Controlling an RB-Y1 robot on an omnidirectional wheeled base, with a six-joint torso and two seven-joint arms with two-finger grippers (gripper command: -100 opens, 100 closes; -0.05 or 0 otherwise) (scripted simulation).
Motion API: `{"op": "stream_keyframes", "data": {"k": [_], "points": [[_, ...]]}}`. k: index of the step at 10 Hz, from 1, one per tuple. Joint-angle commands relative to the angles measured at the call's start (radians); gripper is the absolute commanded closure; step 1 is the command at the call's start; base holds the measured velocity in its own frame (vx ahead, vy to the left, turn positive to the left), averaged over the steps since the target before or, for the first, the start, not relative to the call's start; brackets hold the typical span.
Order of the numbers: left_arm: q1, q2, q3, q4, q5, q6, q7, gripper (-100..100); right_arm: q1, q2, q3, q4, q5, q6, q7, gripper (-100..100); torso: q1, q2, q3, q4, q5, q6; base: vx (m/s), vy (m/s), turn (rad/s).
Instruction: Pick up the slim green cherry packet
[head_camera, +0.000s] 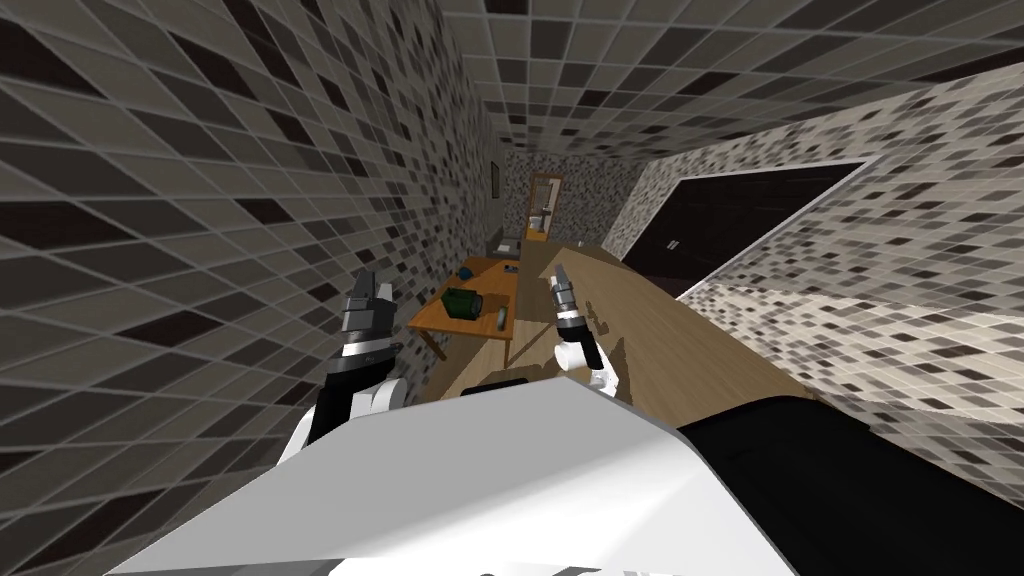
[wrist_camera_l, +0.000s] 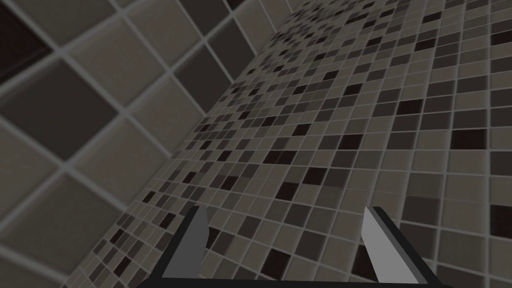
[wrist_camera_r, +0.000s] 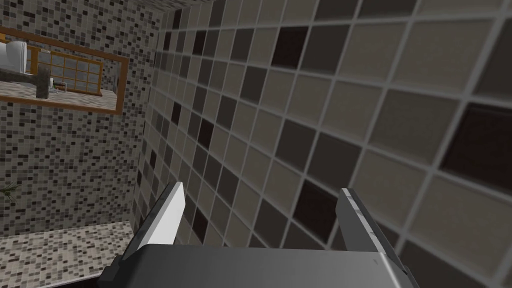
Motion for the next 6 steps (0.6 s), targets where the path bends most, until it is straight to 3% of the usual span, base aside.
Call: {"op": "stream_keyframes", "data": {"k": [1,4,5,6], "points": [[0.0,0.0,0.0,0.0,0.0,0.0,0.0,0,-0.03,-0.01,0.009,0.03,-0.008,0.05,0.034,-100,0.0,0.0,0.0,0.0,0.0,0.0,-0.044,-0.029,0.095],[0.0,0.0,0.0,0.0,0.0,0.0,0.0,0,-0.081,-0.03,0.022,0.092,-0.029,0.132,0.092,-100,0.001,-0.001,-0.001,0.0,0.0,0.0,-0.046,-0.024,0.154],[0.0,0.0,0.0,0.0,0.0,0.0,0.0,0,-0.081,-0.03,0.022,0.092,-0.029,0.139,0.092,-100,0.001,-0.001,-0.001,0.0,0.0,0.0,-0.031,-0.017,0.077],[0.0,0.0,0.0,0.0,0.0,0.0,0.0,0,-0.108,-0.039,0.029,0.128,-0.042,0.182,0.122,-100,0.002,-0.002,-0.001,-0.001,0.0,0.0,-0.032,-0.017,0.139]]}}
